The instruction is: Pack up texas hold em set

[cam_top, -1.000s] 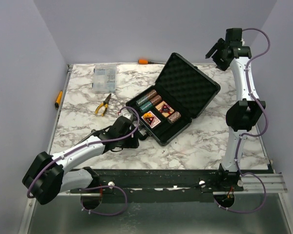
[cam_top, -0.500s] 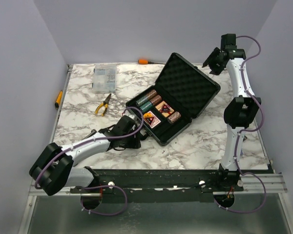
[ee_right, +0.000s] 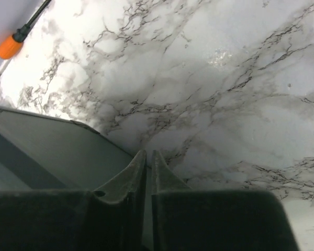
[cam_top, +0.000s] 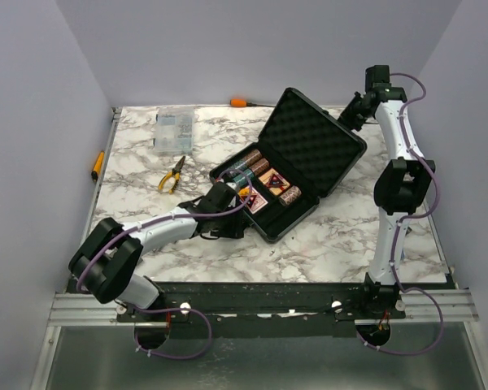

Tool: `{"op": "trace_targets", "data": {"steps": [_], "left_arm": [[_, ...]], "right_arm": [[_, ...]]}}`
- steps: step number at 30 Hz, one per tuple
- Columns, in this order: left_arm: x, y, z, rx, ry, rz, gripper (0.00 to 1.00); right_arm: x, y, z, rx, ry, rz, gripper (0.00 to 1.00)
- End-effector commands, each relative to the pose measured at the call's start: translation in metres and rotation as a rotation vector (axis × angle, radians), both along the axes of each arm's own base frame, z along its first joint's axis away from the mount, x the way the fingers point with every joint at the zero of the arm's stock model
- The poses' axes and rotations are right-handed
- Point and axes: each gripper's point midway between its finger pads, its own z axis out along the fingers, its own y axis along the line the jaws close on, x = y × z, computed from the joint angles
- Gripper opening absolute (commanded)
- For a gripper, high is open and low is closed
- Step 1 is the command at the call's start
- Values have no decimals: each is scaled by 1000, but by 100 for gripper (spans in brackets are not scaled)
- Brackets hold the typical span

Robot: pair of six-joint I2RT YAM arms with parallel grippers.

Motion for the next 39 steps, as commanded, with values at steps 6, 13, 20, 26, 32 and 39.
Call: {"op": "trace_targets", "data": {"steps": [6,13,20,26,32,39], "left_arm": [[10,-15,7,-26,-14,-63,53],[13,-20,7,-22,-10,-89,53],[17,-25,9,-28,-16,-106,53],[21,-29,17,-37,-33,-120,53],[21,-29,24,-44,-40,-119,53],[16,-26,23,-55,-30,-105,53]], "right_arm": [[-19,19,39,111,-37,43,4],[-29,31,46,146,-40,70,3],[-34,43,54,175,-57,97,1],[-41,64,60,188,-61,142,1],[-48,75,62,193,-61,162,1],[-62,88,59,197,-44,184,1]]}}
